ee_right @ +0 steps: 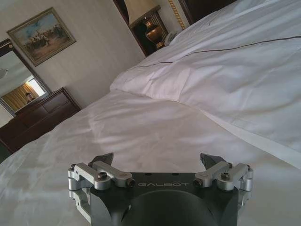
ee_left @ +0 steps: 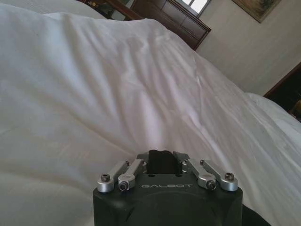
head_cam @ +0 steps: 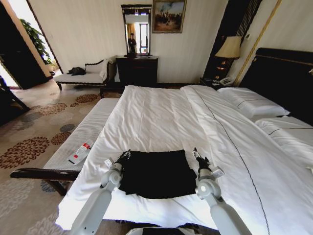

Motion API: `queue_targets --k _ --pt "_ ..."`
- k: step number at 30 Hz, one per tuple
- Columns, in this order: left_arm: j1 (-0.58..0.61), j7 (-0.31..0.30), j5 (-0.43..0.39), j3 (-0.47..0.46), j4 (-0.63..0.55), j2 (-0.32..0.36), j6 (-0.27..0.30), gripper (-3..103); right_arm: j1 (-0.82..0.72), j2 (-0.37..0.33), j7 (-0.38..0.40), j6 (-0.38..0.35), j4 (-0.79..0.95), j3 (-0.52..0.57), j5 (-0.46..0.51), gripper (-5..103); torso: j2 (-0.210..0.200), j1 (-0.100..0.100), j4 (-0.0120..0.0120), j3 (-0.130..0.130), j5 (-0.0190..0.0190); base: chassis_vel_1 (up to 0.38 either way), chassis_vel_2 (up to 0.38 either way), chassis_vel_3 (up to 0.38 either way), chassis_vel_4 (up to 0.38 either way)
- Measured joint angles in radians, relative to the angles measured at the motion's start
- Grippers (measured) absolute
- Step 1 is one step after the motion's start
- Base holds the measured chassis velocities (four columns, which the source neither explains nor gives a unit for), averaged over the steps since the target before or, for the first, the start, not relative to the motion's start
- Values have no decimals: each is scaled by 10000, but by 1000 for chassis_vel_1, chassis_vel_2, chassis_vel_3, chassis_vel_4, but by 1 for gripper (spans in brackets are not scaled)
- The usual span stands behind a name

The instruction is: Fold the clothes on the bed.

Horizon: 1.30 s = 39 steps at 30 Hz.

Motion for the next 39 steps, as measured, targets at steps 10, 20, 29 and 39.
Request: queue_targets --k 10,20,29,39 --pt "200 4 -37 -309 -218 -95 -15 2 229 -74 13 -51 -233 31 35 100 1 0 -2 0 0 0 0 0 0" --pt "265 0 -207 -946 -377 376 76 2 1205 -680 -630 -1121 -991 -410 1005 100 1 0 0 0 -2 0 0 0 0" --pt "241 -39 -289 -1056 -383 449 97 2 1787 -643 -2539 -2057 -1623 -876 2532 100 1 0 1 1 -1 0 0 0 0" --pt "261 -55 -308 -1057 -506 444 97 2 2103 -290 -4698 -2097 -2970 -1216 2427 100 1 0 0 0 0 0 0 0 0"
